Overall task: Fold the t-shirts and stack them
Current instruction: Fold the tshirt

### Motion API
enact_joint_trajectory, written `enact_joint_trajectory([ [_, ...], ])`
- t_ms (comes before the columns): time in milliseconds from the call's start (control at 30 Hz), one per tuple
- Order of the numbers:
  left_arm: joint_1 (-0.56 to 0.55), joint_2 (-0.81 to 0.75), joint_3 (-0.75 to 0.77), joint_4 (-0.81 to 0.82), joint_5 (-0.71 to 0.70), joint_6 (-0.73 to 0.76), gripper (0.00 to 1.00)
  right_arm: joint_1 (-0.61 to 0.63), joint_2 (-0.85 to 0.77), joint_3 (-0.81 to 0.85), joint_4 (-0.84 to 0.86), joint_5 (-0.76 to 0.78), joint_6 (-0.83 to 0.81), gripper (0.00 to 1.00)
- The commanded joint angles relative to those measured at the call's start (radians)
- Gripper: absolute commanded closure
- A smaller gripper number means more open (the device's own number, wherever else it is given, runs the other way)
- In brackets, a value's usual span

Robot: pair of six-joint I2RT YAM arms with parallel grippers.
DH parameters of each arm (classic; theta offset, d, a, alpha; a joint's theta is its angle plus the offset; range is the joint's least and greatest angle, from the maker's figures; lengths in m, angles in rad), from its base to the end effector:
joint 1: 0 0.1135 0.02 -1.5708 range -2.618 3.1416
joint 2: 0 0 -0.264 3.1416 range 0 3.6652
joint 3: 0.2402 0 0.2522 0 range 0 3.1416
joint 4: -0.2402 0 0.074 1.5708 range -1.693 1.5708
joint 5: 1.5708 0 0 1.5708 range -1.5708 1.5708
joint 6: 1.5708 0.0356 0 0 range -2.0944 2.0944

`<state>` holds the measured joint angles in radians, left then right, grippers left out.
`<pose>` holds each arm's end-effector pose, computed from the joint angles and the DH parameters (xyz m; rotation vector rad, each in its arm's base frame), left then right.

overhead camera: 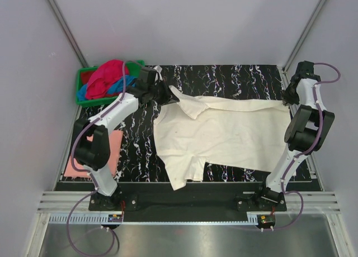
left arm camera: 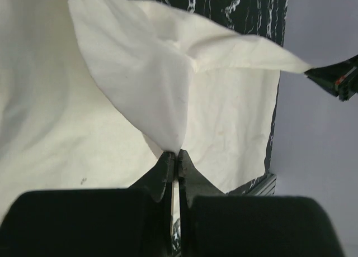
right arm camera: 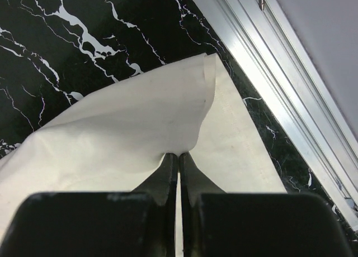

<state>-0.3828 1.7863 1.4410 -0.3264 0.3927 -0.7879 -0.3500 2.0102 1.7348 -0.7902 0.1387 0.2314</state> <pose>0.3761 -0.1661 0.2784 -0.2566 2.3922 -1.0355 0.4090 -0.1545 0.2479 0.8011 2.5127 -0.2232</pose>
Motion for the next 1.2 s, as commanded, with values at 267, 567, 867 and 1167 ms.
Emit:
enact_joint_trajectory([
  [267,-0.016,-0.228,-0.163,-0.077,-0.094,-0.065,1.0,-0.01,0.004,0.045,-0.029,-0.021,-0.01,1.0],
  [567,-0.018,-0.206,-0.205,-0.079,-0.066,-0.062,1.0,-0.01,-0.004,0.005,-0.026,-0.013,-0.006,0.99],
  [867,-0.019,-0.199,-0.223,-0.079,-0.052,-0.051,1.0,-0.01,-0.007,-0.04,-0.04,0.001,-0.003,0.98],
  [1167,-0.021,-0.199,-0.255,-0.092,-0.028,0.004,0.89,-0.01,-0.04,-0.13,-0.073,0.077,0.026,0.96],
])
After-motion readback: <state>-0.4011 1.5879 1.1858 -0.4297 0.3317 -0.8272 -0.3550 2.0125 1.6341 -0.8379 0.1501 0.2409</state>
